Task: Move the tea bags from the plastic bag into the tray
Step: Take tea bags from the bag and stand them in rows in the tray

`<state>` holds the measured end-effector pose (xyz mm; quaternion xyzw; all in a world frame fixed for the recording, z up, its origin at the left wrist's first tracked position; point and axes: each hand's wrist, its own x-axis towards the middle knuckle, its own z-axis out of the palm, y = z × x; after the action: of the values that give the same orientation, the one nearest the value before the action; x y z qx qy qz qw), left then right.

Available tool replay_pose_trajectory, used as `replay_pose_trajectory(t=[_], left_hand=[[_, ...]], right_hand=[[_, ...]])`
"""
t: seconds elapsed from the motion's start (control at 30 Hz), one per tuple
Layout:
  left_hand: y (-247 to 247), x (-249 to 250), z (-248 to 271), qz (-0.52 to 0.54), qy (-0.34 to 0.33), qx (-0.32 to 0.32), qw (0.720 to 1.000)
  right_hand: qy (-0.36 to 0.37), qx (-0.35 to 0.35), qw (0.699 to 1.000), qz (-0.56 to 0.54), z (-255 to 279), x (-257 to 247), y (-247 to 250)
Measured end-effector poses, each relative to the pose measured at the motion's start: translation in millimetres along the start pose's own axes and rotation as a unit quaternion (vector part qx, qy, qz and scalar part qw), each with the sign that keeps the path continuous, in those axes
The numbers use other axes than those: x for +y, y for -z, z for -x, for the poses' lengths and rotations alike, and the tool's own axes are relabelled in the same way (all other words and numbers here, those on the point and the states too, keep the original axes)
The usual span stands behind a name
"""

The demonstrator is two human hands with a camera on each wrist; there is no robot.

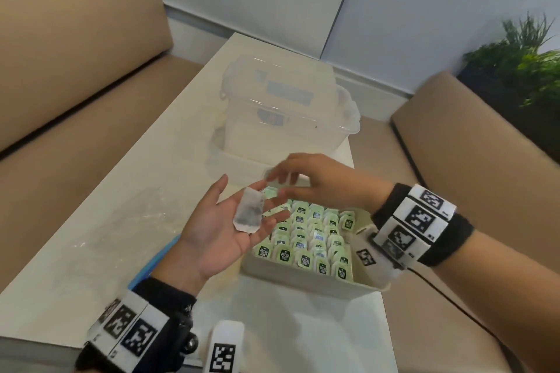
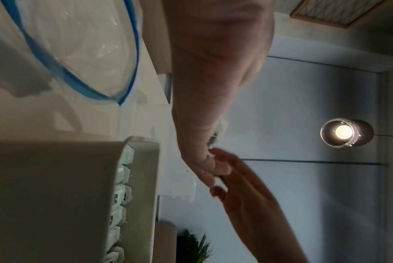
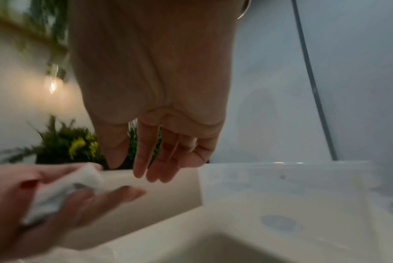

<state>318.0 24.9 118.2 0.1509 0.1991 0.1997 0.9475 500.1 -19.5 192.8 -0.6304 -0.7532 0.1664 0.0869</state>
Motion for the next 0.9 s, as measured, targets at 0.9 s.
replay_pose_trajectory(t=[0.9], left_hand=[[-35,-11,8,-0.404,-0.192,-0.018,0.894]], right_hand=[[0.003,0.176,0.984,-0.042,28,-25,24]])
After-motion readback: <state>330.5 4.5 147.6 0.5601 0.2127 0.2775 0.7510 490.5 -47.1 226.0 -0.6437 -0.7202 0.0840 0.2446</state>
